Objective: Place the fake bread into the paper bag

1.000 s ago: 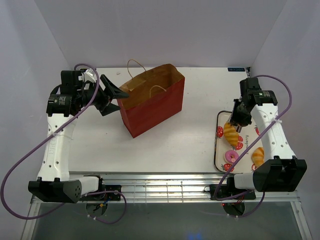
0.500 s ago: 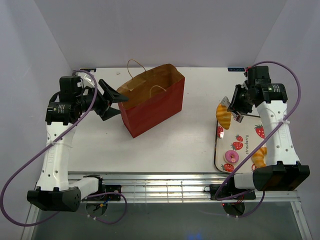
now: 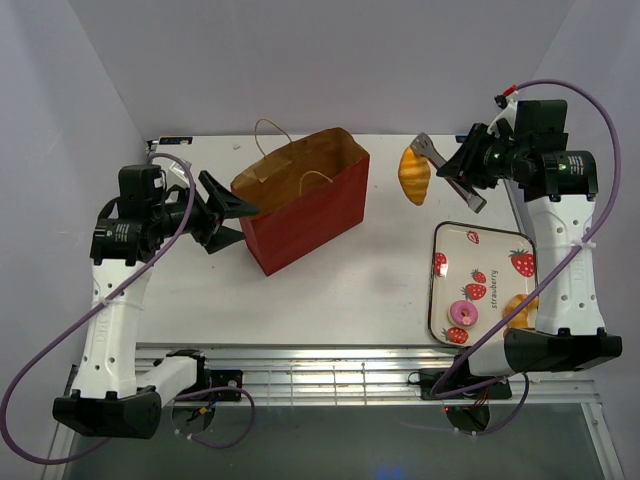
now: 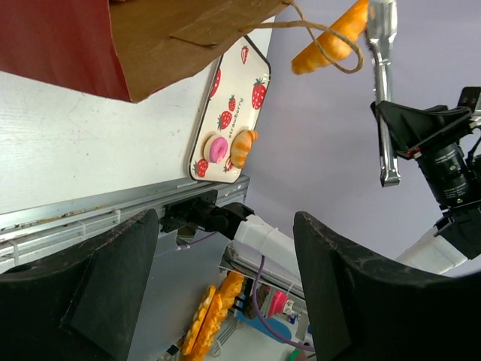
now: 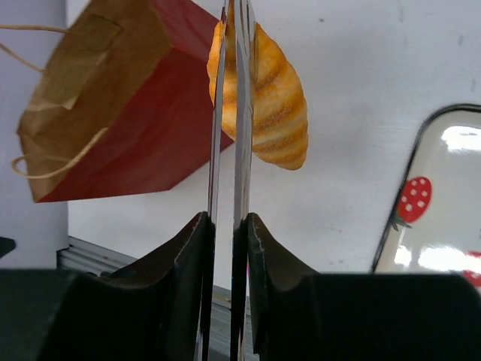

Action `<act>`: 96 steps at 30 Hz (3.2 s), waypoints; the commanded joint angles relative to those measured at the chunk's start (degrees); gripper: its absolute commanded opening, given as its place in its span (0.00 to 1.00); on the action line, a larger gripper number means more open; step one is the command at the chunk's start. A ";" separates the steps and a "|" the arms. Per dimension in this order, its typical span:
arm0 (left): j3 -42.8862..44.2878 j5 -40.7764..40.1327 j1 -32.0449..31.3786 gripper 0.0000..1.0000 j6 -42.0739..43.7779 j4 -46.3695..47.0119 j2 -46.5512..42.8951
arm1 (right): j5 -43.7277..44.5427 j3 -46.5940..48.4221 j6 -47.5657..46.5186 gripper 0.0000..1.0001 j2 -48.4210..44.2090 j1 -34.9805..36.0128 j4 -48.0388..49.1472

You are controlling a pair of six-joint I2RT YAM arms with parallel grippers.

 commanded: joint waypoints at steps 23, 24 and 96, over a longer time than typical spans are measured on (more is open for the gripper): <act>3.74 -3.11 0.35 0.82 -2.77 -0.80 -3.38 | -5.53 6.64 13.06 0.10 8.76 19.23 33.16; 4.88 -3.29 0.35 0.82 -2.33 -1.15 -3.20 | -5.35 5.68 12.97 0.11 8.76 20.01 33.42; 4.54 -4.44 0.35 0.82 -4.44 1.13 -2.41 | 16.79 -1.61 3.30 0.50 -11.53 24.68 6.98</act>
